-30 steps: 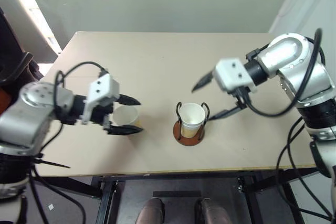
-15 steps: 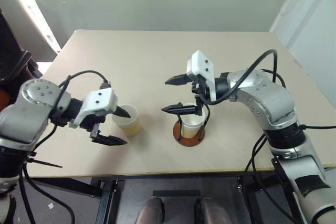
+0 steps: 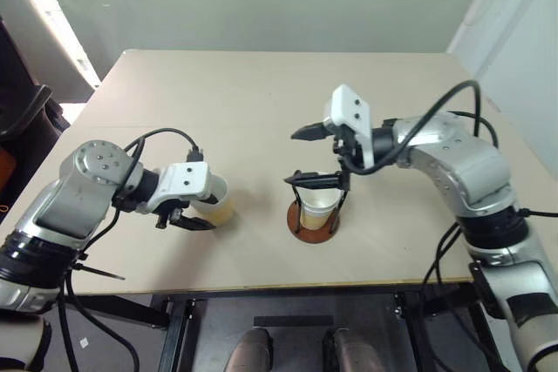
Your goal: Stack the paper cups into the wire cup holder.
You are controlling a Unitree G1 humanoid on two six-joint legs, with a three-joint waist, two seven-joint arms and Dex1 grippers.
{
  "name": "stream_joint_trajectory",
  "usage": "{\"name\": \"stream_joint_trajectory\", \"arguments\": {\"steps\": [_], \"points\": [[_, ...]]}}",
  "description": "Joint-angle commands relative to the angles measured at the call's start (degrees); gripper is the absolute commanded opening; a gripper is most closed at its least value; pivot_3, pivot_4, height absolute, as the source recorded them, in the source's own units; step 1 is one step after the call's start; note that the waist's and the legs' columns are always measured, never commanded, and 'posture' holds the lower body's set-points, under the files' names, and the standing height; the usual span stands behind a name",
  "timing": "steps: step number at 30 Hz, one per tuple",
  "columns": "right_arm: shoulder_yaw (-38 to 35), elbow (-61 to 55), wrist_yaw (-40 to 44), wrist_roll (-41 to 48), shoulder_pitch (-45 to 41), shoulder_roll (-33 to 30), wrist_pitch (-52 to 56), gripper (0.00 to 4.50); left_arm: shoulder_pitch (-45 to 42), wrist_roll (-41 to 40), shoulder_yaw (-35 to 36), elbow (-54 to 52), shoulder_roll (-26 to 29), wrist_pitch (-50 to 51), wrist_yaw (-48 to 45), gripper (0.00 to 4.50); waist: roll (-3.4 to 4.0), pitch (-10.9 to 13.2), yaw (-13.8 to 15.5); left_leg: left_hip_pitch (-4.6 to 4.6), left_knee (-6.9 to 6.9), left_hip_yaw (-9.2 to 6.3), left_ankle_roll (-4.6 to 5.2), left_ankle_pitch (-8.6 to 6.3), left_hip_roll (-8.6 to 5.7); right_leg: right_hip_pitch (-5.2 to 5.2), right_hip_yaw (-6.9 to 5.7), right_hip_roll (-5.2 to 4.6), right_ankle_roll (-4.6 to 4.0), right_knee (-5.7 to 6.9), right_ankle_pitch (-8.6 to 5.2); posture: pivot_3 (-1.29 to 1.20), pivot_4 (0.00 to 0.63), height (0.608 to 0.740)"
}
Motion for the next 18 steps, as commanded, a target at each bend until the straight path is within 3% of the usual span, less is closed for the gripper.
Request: {"name": "stream_joint_trajectory", "arguments": {"steps": [1, 4, 10, 14, 18], "points": [[-4.75, -3.23, 3.76, 2.43, 1.02, -4.75, -0.69, 4.47, -1.50, 1.17, 0.29, 0.37, 0.50, -0.95, -0.96, 1.04, -0.01, 0.00, 0.02, 0.00, 0.00, 0.00, 0.00, 0.00, 0.00, 0.02, 0.00, 0.00, 0.02, -0.01, 0.01, 0.00, 0.150, 0.740], [-6.98, -3.75, 5.78, 3.11, 2.93, -9.34, -1.20, 4.47, -2.18, 2.39, -0.44, 1.40, -0.01, -1.99, -1.15, 0.06, -0.02, -0.01, 0.01, 0.02, 0.01, 0.02, -0.01, 0.01, 0.00, 0.02, 0.04, 0.00, 0.12, -0.03, 0.07, 0.00, 0.150, 0.740], [-12.67, -4.35, 11.35, 3.54, 9.71, -21.42, -2.13, 4.47, -5.70, 2.46, -1.06, 3.13, -1.85, -4.46, -3.18, 0.06, -0.02, -0.01, 0.40, 0.03, 0.05, 0.00, 0.02, 0.05, 0.00, 0.11, 0.03, 0.00, 0.20, -0.05, 0.12, 0.00, 0.150, 0.740], [-25.58, -6.70, 15.95, 9.90, 18.94, -26.78, -2.63, 4.47, -11.52, -2.64, 0.71, 3.12, -4.22, -3.53, -7.61, 0.06, -0.03, -0.01, 0.89, -0.13, 0.18, -0.01, 0.04, 0.04, -0.02, 0.11, 0.03, 0.00, 0.33, -0.17, 0.19, 0.00, 0.150, 0.740], [-36.80, -7.63, 16.13, 12.88, 27.50, -29.19, -0.50, 4.47, -24.29, -7.32, 1.15, 6.78, -8.34, -2.83, -9.47, 0.06, -0.09, -0.03, 1.14, -0.29, 0.45, 0.02, 0.11, 0.00, -0.05, 0.12, 0.05, -0.01, 0.55, -0.25, 0.28, 0.00, 0.150, 0.740]]}}
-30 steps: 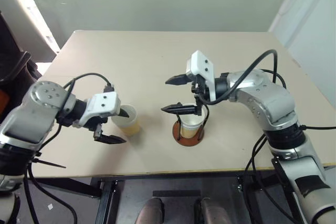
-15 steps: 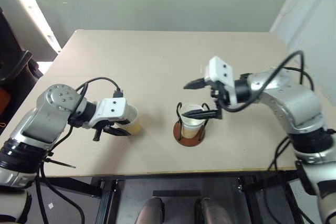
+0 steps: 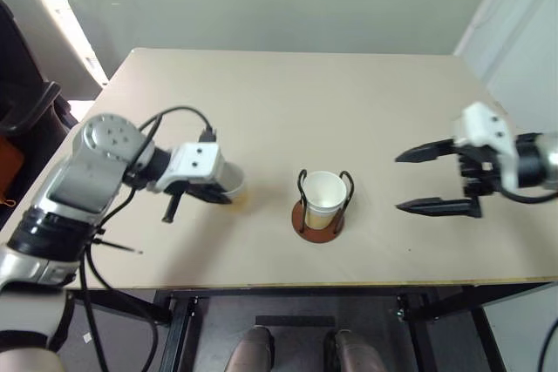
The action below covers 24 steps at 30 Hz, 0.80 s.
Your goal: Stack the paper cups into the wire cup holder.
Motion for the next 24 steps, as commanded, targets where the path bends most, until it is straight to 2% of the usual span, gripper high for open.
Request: {"name": "stream_joint_trajectory", "arguments": {"steps": [1, 4, 7, 9, 11, 17, 24], "points": [[-8.35, -2.62, -0.30, 2.45, 3.91, -1.59, 0.90, 4.47, -13.05, -4.76, 2.63, 2.48, -4.66, 0.13, -2.11, 0.06, 0.00, 0.00, -0.04, -0.01, 0.03, 0.04, 0.01, 0.01, -0.02, 0.02, 0.01, 0.00, 0.09, -0.02, 0.05, 0.00, 0.150, 0.740], [-8.85, -5.13, -2.04, 3.34, 6.22, -1.56, 1.01, 4.47, -23.17, -8.78, 1.33, 4.93, -12.39, -2.13, -2.30, 0.06, -0.07, 0.04, 0.20, -0.17, 0.40, -0.03, 0.15, 0.01, -0.05, 0.16, 0.00, -0.01, 0.38, -0.12, 0.19, 0.00, 0.150, 0.740], [-8.10, -6.31, -4.15, 3.44, 6.31, -2.27, 1.29, 4.47, -25.82, -10.45, -3.74, 8.04, -15.82, -6.83, -2.52, 0.06, 0.45, -0.27, -0.33, -0.23, 0.52, 0.23, 0.55, -0.14, -0.23, 0.27, 0.23, -0.20, 0.84, -0.48, 0.37, 0.00, 0.150, 0.740], [-8.56, -6.56, -4.64, 2.29, 7.90, -3.38, 1.05, 4.47, -27.65, -11.03, -9.04, 9.43, -16.98, -11.25, -2.52, 0.06, 0.60, -0.22, -0.67, 0.29, 0.58, 0.44, 0.80, -0.32, -0.24, 0.90, 0.36, -0.25, 1.65, -0.69, 0.38, 0.00, 0.150, 0.740], [-10.27, -7.04, -4.72, 1.95, 9.85, -4.46, 1.13, 4.47, -29.35, -12.08, -13.80, 10.56, -17.38, -15.35, -2.52, 0.06, 0.54, -0.16, -0.62, 0.49, 0.58, 0.39, 0.81, -0.33, -0.23, 1.16, 0.36, -0.22, 1.74, -0.80, 0.30, 0.00, 0.150, 0.740], [-15.83, -10.02, -6.08, 3.40, 14.19, -5.50, 3.54, 4.47, -31.69, -14.54, -24.74, 14.09, -15.66, -24.60, -2.52, 0.06, 0.59, -0.18, -0.27, 0.05, 1.18, 0.30, 1.08, -0.74, -0.22, 1.10, 0.34, -0.18, 1.96, -0.92, 0.20, 0.00, 0.150, 0.740], [-21.47, -13.47, -7.49, 3.42, 19.64, -5.36, 6.63, 4.47, -33.87, -17.15, -33.71, 15.84, -13.70, -30.77, -2.52, 0.06, 0.59, -0.18, 0.11, -0.39, 1.63, 0.33, 1.24, -1.22, -0.27, 0.96, 0.35, -0.24, 2.16, -1.00, 0.18, 0.00, 0.150, 0.740]]}}
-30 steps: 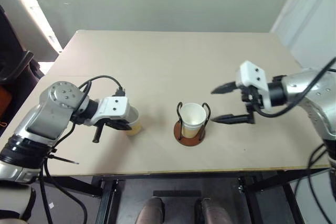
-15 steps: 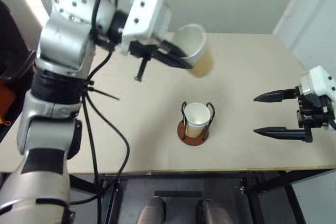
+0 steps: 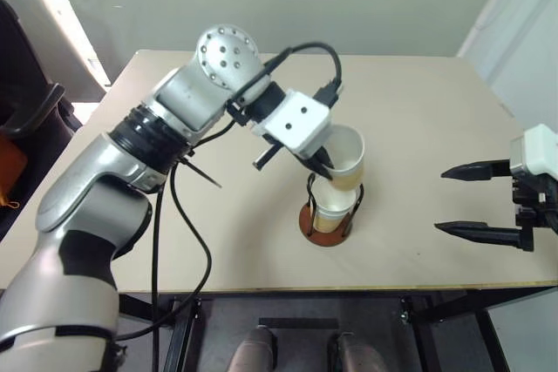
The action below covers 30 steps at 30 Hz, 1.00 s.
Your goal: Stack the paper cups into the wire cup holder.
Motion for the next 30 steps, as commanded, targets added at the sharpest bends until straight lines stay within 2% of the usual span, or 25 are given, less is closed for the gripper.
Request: {"name": "stream_joint_trajectory", "arguments": {"steps": [1, 6, 9, 14, 17, 20, 25, 30], "points": [[-4.50, -2.16, -0.94, 0.72, 1.34, -0.60, 1.22, 4.47, -3.11, -2.63, -2.97, -0.41, 1.53, -3.90, -2.19, 0.06, 0.00, 0.00, 0.15, -0.04, 0.00, 0.01, -0.01, -0.01, 0.00, -0.04, 0.00, 0.00, 0.01, 0.00, 0.00, 0.00, 0.150, 0.740], [-6.05, -3.54, -1.79, 1.03, 3.04, -0.45, 1.98, 4.47, -4.16, -4.35, -6.25, 0.51, 1.24, -6.03, -2.19, 0.06, 0.00, 0.00, 0.42, -0.08, 0.01, 0.01, -0.01, -0.10, -0.01, -0.05, -0.02, 0.00, 0.07, -0.02, -0.02, 0.00, 0.150, 0.740], [-6.91, -4.23, -2.41, 1.11, 3.74, -0.40, 2.60, 4.47, -3.36, -2.97, -5.84, 1.26, -1.11, -6.73, -2.19, 0.06, 0.00, 0.00, 0.51, -0.06, 0.01, 0.02, 0.00, -0.10, -0.01, -0.03, -0.02, 0.00, 0.07, -0.01, -0.03, 0.00, 0.150, 0.740], [-6.34, -4.93, -4.19, 1.91, 3.36, -0.29, 3.09, 4.47, -2.64, -2.35, -6.93, 0.32, -1.79, -7.13, -2.19, 0.06, 0.00, 0.00, 0.54, -0.05, 0.14, 0.08, 0.02, -0.11, -0.01, -0.02, 0.00, 0.00, 0.10, 0.01, -0.01, 0.00, 0.150, 0.740], [-6.08, -5.04, -4.88, 2.32, 3.44, -0.26, 3.02, 4.47, -2.44, -0.44, -7.22, 1.16, -1.78, -8.57, -2.19, 0.64, 0.00, 0.00, 0.54, -0.03, 0.14, 0.07, 0.02, -0.11, -0.01, -0.02, 0.00, 0.01, 0.11, 0.04, -0.02, 0.00, 0.150, 0.740], [-6.17, -4.95, -5.19, 2.53, 3.67, -0.41, 2.89, 4.47, -2.66, -0.81, -7.29, 0.94, -1.18, -8.91, -2.19, 1.61, 0.00, 0.00, 0.54, -0.05, 0.17, 0.07, 0.02, -0.11, -0.01, -0.02, 0.00, 0.01, 0.12, 0.04, -0.02, 0.00, 0.150, 0.740], [-5.59, -4.74, -5.78, 2.45, 3.61, -0.55, 2.51, 4.47, -3.55, -1.64, -7.69, 1.32, -0.81, -9.54, -2.19, 1.61, 0.00, 0.00, 0.55, -0.06, 0.19, 0.07, 0.04, -0.12, -0.01, -0.02, 0.00, 0.01, 0.13, 0.03, -0.03, 0.00, 0.150, 0.740], [-5.25, -4.44, -6.37, 2.40, 3.29, -0.73, 2.29, 4.47, -3.90, -0.14, -6.12, 4.93, -3.07, -10.43, -2.19, 1.61, 0.00, 0.00, 0.63, -0.06, 0.23, 0.07, 0.05, -0.12, -0.01, 0.00, 0.00, 0.00, 0.14, 0.04, -0.02, 0.00, 0.150, 0.740]]}}
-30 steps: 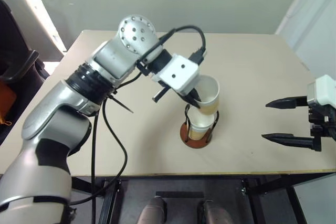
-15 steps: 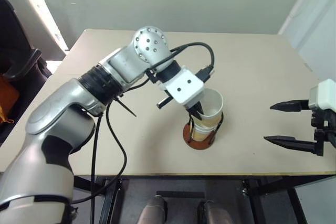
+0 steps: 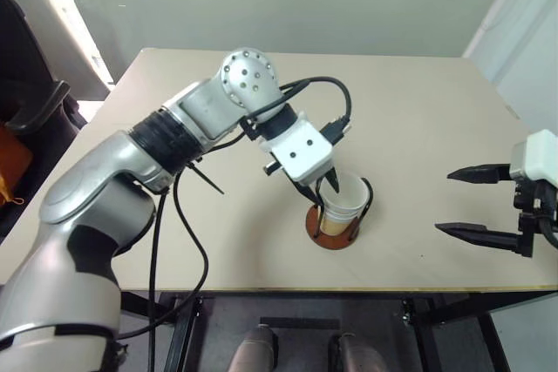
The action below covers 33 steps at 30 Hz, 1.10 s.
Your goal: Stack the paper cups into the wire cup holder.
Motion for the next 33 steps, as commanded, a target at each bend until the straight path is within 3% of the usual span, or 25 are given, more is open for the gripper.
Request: {"name": "stream_joint_trajectory", "arguments": {"steps": [1, 6, 10, 13, 18, 24, 33], "points": [[-1.21, 0.03, -0.50, 0.39, -0.66, -0.72, -0.75, 4.47, -1.69, 0.28, 2.31, 1.76, -0.98, -0.84, -2.07, 1.61, 0.00, 0.00, 0.01, 0.00, 0.02, 0.00, 0.01, -0.01, 0.00, 0.01, 0.00, 0.00, 0.00, 0.00, 0.00, 0.00, 0.150, 0.740], [3.52, 4.10, -0.21, 1.82, -4.22, 0.37, -3.28, 4.47, 2.14, 0.95, 7.11, 1.76, 2.29, 5.58, -2.07, 1.61, 0.03, -0.02, -0.08, 0.01, 0.03, 0.02, 0.02, -0.01, 0.00, 0.01, 0.00, 0.01, 0.01, 0.00, 0.01, 0.00, 0.150, 0.740], [9.80, 11.09, 0.25, 1.32, -9.73, 2.24, -6.30, 4.47, 10.50, 2.41, 14.66, -2.79, 10.14, 14.97, -2.07, 1.61, 0.12, -0.07, -1.00, 0.17, 0.00, 0.17, -0.01, 0.01, 0.04, 0.01, 0.00, 0.11, 0.04, 0.04, -0.02, 0.00, 0.150, 0.740], [14.02, 16.62, 1.26, -0.12, -13.02, 2.85, -8.91, 4.47, 19.74, -0.22, 22.78, -8.73, 18.37, 25.49, 0.70, 1.61, 0.15, -0.07, -1.20, 0.11, -0.02, 0.14, -0.32, 0.37, 0.06, -0.11, 0.04, 0.19, 0.06, 0.08, -0.05, 0.00, 0.150, 0.740], [20.24, 20.17, 2.97, -1.13, -17.10, 3.46, -10.80, 4.47, 39.97, -3.44, 32.82, -24.69, 26.89, 39.06, 8.29, 1.61, 0.23, -0.12, -1.04, 0.12, -0.15, 0.06, -0.42, 0.44, 0.06, -0.19, 0.05, 0.14, -0.14, 0.13, -0.17, 0.00, 0.150, 0.740], [23.35, 23.89, 5.42, -0.63, -21.52, 4.13, -11.39, 4.47, 56.24, -9.38, 48.80, -30.60, 28.87, 49.34, 16.18, 1.61, 0.11, -0.08, -0.67, 0.13, -0.26, -0.03, -0.40, 0.41, 0.02, -0.39, -0.03, 0.09, -0.89, 0.61, -0.58, 0.00, 0.150, 0.740], [21.38, 24.76, 6.79, 0.56, -20.60, 4.27, -10.93, 4.47, 62.93, -9.00, 62.40, -28.75, 28.43, 53.93, 21.37, 1.61, 0.10, -0.08, -1.28, 1.02, -0.97, -0.02, -0.69, 0.53, 0.08, -0.10, -0.04, 0.15, -1.57, 1.05, -0.84, 0.00, 0.150, 0.740]]}}
